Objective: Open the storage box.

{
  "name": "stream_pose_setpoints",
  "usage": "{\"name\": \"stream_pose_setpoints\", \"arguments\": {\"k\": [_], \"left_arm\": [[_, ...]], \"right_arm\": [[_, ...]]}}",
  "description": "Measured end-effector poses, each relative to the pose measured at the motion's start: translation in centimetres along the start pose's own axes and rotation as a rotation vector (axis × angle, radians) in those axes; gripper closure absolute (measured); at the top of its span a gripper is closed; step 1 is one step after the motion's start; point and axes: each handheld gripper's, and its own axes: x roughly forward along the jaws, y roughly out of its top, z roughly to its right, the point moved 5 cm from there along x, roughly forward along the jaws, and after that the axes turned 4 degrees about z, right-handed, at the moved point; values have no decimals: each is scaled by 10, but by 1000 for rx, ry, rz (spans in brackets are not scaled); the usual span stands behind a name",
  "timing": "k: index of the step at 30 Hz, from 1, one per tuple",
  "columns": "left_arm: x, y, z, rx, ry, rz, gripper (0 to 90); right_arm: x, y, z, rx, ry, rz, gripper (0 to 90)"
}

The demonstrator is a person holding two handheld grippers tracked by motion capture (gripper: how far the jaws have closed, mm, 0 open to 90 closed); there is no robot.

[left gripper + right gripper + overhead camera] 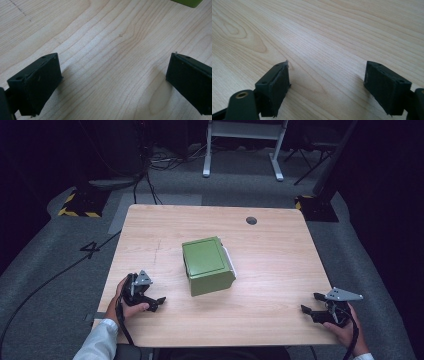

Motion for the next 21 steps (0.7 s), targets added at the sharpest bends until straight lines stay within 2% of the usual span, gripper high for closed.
{"name": "stream_pose_setpoints", "arguments": {"k": [10, 12, 14, 17, 21], "left_arm": [[-1, -1, 2, 8, 0, 1, 2], [-1, -1, 3, 2, 3, 0, 2], [-1, -1, 3, 1, 3, 1, 2], [-1, -1, 3, 1, 5, 2, 2], [-1, -1, 4, -2, 5, 1, 2]], "right_arm": [[3, 3, 2, 3, 11, -13, 184], [3, 7, 4, 2, -7, 11, 186], [4, 13, 2, 7, 5, 25, 186], [8, 23, -1, -38, -1, 26, 187], [16, 40, -2, -59, 23, 33, 192]]}}
